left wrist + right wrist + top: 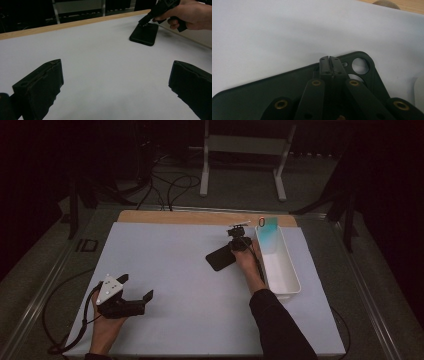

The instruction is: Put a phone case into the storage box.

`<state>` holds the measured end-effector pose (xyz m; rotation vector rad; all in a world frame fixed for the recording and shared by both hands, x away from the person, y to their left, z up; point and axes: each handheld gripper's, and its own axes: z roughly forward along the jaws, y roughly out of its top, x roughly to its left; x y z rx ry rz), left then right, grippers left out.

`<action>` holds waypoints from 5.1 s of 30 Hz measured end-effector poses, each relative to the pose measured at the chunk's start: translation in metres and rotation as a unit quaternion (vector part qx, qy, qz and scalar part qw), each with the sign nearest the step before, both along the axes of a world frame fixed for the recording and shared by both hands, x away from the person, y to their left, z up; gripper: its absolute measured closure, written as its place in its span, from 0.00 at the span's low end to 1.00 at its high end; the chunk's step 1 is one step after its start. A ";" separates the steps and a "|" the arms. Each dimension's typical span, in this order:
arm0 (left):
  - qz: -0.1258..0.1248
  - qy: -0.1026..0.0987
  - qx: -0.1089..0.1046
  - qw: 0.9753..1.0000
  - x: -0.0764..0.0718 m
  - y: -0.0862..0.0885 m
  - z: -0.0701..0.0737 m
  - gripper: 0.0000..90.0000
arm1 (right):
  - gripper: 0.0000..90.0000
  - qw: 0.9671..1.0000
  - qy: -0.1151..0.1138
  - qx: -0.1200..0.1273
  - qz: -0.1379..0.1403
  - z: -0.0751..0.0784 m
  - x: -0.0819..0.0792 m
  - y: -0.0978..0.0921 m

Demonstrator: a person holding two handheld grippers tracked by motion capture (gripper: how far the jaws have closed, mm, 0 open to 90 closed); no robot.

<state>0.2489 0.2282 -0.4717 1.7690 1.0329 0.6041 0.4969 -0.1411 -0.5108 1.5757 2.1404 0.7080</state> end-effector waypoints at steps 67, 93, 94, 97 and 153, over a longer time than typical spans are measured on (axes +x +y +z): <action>0.000 0.001 0.002 1.000 0.000 -0.003 -0.001 0.00 | 0.69 0.971 -0.035 0.052 0.230 0.032 -0.137 0.066; 0.017 -0.015 -0.008 1.000 -0.007 0.007 0.008 0.00 | 0.15 0.934 -0.254 0.140 0.207 0.085 -0.217 -0.087; 0.018 -0.016 -0.008 1.000 -0.007 0.007 0.009 0.00 | 0.15 0.933 -0.260 0.142 0.204 0.082 -0.221 -0.093; 0.020 -0.017 -0.007 1.000 -0.008 0.008 0.010 0.00 | 0.15 0.930 -0.278 0.146 0.192 0.074 -0.232 -0.107; -0.090 0.183 0.120 0.972 0.039 -0.148 -0.029 0.00 | 0.15 0.937 -0.279 0.157 0.143 0.047 -0.252 -0.127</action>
